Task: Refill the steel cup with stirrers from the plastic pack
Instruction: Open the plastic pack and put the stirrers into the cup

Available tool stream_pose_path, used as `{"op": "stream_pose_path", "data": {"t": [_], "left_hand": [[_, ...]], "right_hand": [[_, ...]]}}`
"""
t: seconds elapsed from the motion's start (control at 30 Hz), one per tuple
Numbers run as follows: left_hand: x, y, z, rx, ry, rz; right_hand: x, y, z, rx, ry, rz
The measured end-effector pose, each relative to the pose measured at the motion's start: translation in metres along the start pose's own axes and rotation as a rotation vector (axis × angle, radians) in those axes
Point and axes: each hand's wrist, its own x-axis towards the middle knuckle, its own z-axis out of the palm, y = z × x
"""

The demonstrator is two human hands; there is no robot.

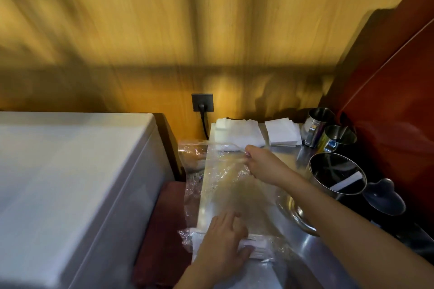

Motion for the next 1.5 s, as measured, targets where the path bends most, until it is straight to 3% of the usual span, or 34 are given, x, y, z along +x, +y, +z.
{"op": "stream_pose_path", "data": {"t": [0.13, 0.27, 0.43, 0.53, 0.63, 0.73, 0.8, 0.93, 1.03, 1.2, 1.37, 1.5], "left_hand": [[-0.002, 0.001, 0.0, -0.041, -0.066, -0.056], [-0.005, 0.0, -0.001, 0.029, -0.218, -0.001], [0.001, 0.004, -0.012, -0.103, -0.267, -0.006], [0.017, 0.007, -0.038, -0.074, -0.116, 0.004], [0.043, 0.011, -0.08, -0.063, 0.191, 0.089], [0.079, 0.014, -0.118, 0.117, 0.384, 0.161], [0.101, 0.017, -0.135, 0.166, 0.331, 0.131], [0.128, 0.013, -0.146, 0.359, 0.049, 0.087], [0.135, 0.008, -0.149, 0.324, -0.075, 0.009], [0.134, -0.007, -0.164, 0.218, 0.019, -0.054], [0.131, -0.022, -0.184, 0.165, 0.026, -0.114], [0.135, -0.006, -0.175, 0.4, 0.069, 0.083]], "right_hand": [[-0.003, -0.002, -0.01, 0.113, 0.01, -0.03], [-0.005, -0.003, -0.019, 0.014, 0.048, -0.047], [-0.006, -0.005, -0.025, -0.013, 0.094, -0.079], [-0.009, -0.008, -0.027, 0.011, 0.081, -0.106], [-0.011, -0.01, -0.028, 0.036, 0.068, -0.128], [-0.012, -0.014, -0.03, -0.023, 0.057, -0.142], [-0.014, -0.017, -0.032, -0.004, 0.04, -0.152], [-0.018, -0.02, -0.036, 0.039, 0.017, -0.155], [-0.023, -0.016, -0.041, -0.009, 0.048, -0.174], [-0.034, 0.003, -0.057, -0.019, -0.031, -0.114], [-0.039, 0.017, -0.06, 0.038, 0.11, -0.086], [-0.04, 0.006, -0.059, 0.105, 0.143, -0.153]]}}
